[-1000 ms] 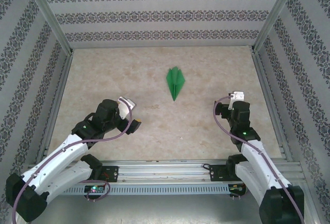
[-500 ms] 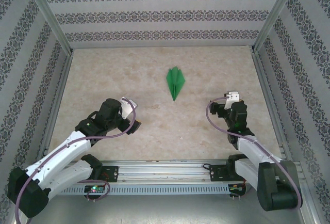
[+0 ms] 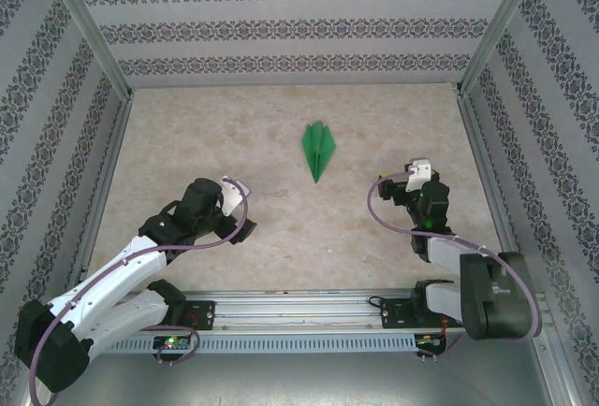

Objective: Fold a paper plane with a square sheet of paper (fold left side to right side)
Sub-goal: Reset both arms

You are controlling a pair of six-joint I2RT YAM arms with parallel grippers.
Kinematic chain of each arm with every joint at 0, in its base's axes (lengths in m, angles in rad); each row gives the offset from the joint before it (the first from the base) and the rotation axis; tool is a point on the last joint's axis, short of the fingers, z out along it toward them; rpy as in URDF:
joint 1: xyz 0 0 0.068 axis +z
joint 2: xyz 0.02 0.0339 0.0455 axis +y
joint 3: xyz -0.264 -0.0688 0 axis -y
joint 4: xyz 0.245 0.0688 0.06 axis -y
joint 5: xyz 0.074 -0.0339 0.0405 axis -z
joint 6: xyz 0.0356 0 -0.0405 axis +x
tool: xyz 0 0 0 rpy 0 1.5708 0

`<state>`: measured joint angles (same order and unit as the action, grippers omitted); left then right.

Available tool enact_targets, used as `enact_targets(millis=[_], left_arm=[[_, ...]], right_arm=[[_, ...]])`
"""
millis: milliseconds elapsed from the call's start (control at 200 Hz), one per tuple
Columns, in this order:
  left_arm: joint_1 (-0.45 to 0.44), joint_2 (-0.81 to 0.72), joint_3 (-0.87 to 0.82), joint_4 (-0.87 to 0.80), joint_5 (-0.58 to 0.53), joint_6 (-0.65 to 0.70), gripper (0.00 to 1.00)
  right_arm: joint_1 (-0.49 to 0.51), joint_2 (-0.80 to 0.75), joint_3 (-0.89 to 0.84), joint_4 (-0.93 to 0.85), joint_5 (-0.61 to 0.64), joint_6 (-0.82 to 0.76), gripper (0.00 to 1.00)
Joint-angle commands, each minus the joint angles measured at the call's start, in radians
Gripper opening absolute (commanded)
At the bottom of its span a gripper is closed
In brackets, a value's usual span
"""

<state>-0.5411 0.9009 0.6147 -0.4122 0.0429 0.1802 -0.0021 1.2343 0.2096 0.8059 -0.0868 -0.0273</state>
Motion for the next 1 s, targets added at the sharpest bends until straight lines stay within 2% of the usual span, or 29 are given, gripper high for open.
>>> enact_targets(millis=[0, 310, 400, 555, 869, 994], left_arm=[[0.015, 0.005, 0.006, -0.032, -0.015, 0.021, 1.0], [0.014, 0.006, 0.005, -0.032, -0.024, 0.021, 1.0], [0.015, 0.01, 0.003, -0.033, -0.028, 0.022, 1.0], [0.015, 0.013, 0.006, -0.036, -0.032, 0.025, 1.0], [0.015, -0.027, 0.008, -0.03, -0.056, 0.015, 1.0], [0.016, -0.053, 0.024, -0.028, -0.099, -0.058, 1.0]], right_arm=[[-0.034, 0.05, 0.032, 0.115, -0.083, 0.036, 0.98], [-0.041, 0.297, 0.052, 0.339, -0.155, 0.045, 0.98], [-0.041, 0.287, 0.079, 0.273, -0.127, 0.049, 0.98], [-0.012, 0.297, 0.172, 0.132, 0.039, 0.073, 0.98], [-0.009, 0.295, 0.168, 0.139, 0.042, 0.071, 0.98], [-0.009, 0.295, 0.168, 0.138, 0.044, 0.071, 0.98]])
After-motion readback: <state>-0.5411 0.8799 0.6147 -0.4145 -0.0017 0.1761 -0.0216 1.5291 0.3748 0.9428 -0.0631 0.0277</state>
